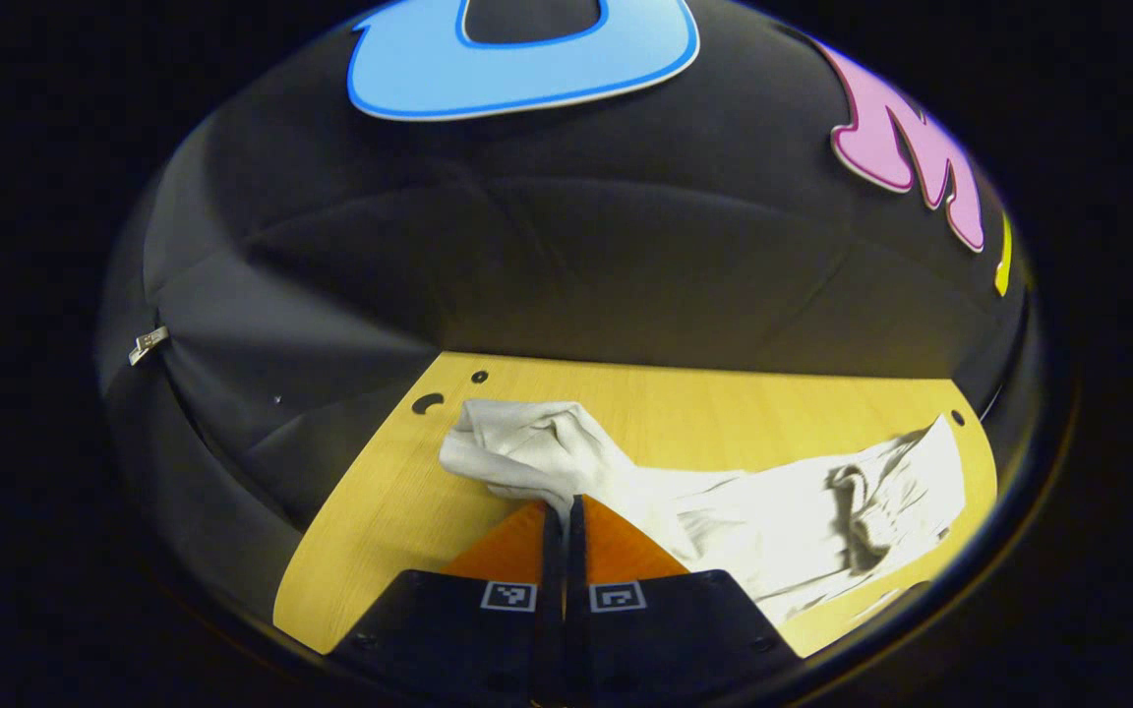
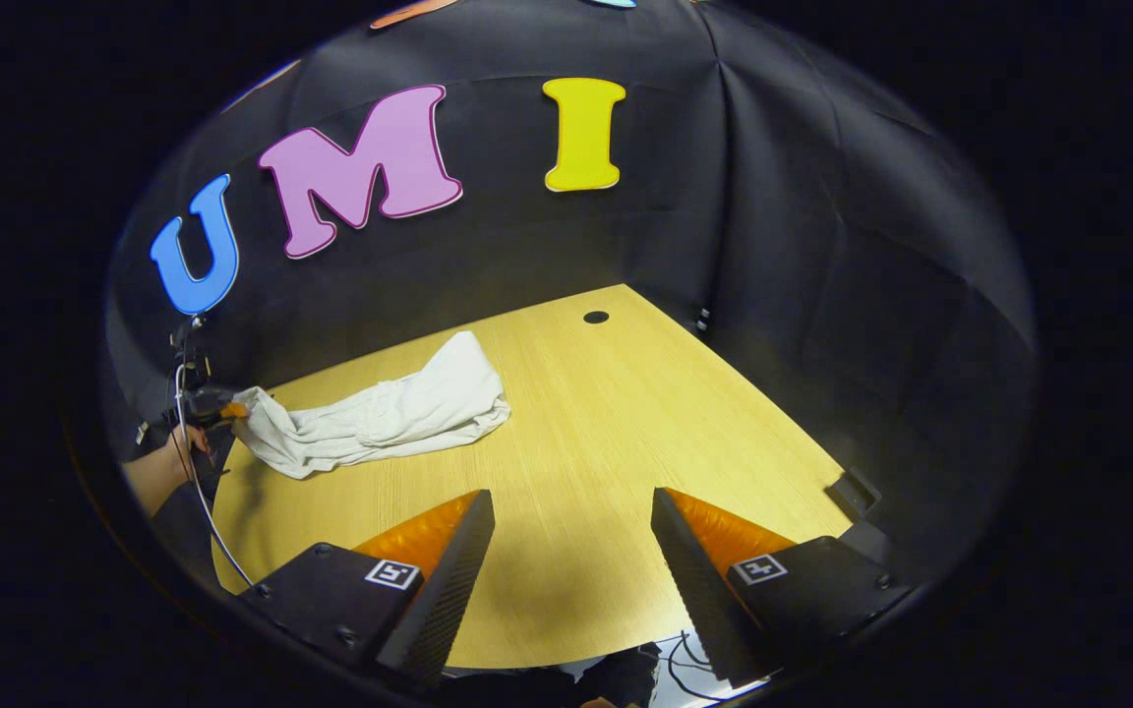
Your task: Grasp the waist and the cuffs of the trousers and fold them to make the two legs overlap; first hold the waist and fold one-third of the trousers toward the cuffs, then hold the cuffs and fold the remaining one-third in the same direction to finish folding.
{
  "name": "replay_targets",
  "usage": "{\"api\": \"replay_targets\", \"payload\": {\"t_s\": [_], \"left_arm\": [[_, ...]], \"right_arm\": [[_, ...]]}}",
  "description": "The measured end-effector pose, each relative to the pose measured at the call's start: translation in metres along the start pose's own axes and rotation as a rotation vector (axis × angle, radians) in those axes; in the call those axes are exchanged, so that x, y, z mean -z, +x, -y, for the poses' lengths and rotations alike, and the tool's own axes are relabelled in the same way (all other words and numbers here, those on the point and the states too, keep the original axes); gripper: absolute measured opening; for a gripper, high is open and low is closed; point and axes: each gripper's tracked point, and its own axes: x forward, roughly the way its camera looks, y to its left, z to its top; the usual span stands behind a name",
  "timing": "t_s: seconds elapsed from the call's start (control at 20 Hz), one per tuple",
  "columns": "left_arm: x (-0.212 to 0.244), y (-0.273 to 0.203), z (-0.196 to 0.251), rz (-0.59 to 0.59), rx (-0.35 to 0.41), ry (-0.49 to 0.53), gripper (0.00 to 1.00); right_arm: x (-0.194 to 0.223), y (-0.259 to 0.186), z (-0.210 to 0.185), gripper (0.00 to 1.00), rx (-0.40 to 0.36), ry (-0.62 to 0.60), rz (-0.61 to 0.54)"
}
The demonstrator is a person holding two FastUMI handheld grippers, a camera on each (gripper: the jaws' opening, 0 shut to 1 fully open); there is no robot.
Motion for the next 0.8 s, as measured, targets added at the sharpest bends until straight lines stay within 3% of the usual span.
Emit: {"api": "replay_targets", "payload": {"t_s": [0.45, 0.8], "left_arm": [[-0.073, -0.063, 0.144, 0.124, 0.096, -0.03, 0.05], [-0.077, -0.09, 0.286, 0.146, 0.199, -0.03, 0.05]], "right_arm": [[-0.049, 0.025, 0.066, 0.99, -0.011, 0.012, 0.072], [-0.066, 0.074, 0.104, 0.99, -0.101, -0.002, 0.061]]}}
